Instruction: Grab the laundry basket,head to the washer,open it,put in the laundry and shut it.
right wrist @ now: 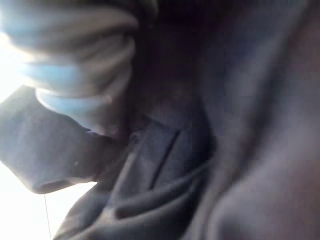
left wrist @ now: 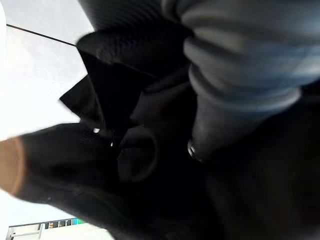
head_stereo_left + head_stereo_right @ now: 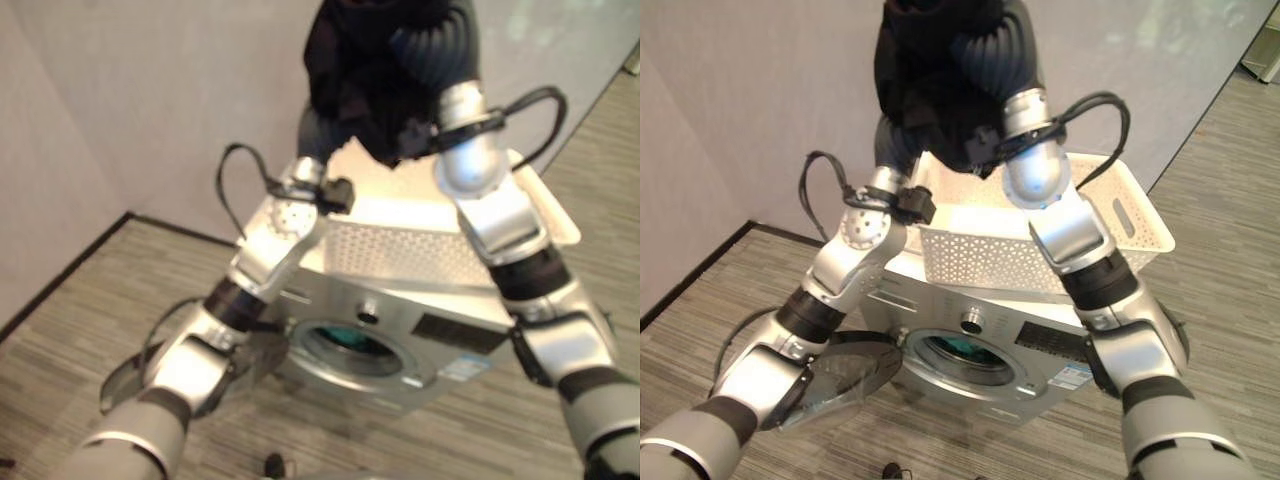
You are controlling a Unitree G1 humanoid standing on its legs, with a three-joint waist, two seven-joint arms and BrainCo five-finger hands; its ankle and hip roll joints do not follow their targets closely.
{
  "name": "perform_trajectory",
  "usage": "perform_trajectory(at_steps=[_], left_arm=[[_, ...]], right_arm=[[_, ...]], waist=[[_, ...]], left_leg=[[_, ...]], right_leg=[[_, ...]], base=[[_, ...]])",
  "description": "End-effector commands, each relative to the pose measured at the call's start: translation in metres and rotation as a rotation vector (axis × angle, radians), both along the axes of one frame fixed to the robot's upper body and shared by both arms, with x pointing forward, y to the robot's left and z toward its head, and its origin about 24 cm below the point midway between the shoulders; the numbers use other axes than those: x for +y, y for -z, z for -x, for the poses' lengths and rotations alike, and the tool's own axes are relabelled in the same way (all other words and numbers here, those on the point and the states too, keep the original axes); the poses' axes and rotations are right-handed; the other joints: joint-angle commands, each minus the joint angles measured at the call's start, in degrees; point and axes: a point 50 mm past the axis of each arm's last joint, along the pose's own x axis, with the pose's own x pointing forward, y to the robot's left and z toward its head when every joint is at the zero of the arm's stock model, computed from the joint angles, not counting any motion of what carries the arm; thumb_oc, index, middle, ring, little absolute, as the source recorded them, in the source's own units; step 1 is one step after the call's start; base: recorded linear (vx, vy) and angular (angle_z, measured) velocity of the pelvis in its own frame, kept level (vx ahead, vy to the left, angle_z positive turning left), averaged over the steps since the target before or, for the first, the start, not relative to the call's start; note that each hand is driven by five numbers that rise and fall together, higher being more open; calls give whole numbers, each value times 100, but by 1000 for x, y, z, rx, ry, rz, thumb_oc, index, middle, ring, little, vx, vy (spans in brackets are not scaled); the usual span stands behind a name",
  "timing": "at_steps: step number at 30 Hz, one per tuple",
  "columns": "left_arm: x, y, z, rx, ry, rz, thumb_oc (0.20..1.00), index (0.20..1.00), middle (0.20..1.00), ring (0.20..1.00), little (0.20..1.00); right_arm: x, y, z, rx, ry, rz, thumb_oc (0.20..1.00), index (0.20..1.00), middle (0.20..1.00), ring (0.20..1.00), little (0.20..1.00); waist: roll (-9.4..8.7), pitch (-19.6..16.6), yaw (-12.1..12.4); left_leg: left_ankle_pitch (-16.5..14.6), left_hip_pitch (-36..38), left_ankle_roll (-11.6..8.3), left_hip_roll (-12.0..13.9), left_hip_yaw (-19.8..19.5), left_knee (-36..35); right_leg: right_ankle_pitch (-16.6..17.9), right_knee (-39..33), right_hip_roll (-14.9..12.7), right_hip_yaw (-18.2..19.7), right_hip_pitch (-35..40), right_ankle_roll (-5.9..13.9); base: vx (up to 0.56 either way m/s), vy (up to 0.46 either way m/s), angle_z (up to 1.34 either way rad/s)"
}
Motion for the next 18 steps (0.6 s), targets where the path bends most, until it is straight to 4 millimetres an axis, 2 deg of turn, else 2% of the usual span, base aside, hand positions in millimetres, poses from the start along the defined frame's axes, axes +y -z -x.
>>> perform_trajectory(at_steps=[1, 18], left_arm=[[-12, -21, -3, -97, 3, 0, 200, 200, 200, 200, 200], [0, -14, -1, -103, -75, 17, 200, 200, 200, 200, 200]], right_arm=[[4, -30, 17, -132, -78, -58, 200, 200, 200, 200, 200], [2, -20, 17, -116, -85, -83, 200, 200, 200, 200, 200]], waist=[[114, -256, 123], [112, -217, 126]], left_leg=[[-1111, 644, -64, 113, 93, 67], [-1114, 635, -57, 120, 120, 67]], right_leg=[[-238, 509, 27, -142, -98, 239], [-228, 504, 23, -130, -114, 245]], base=[[0, 0, 0], [0, 0, 0]])
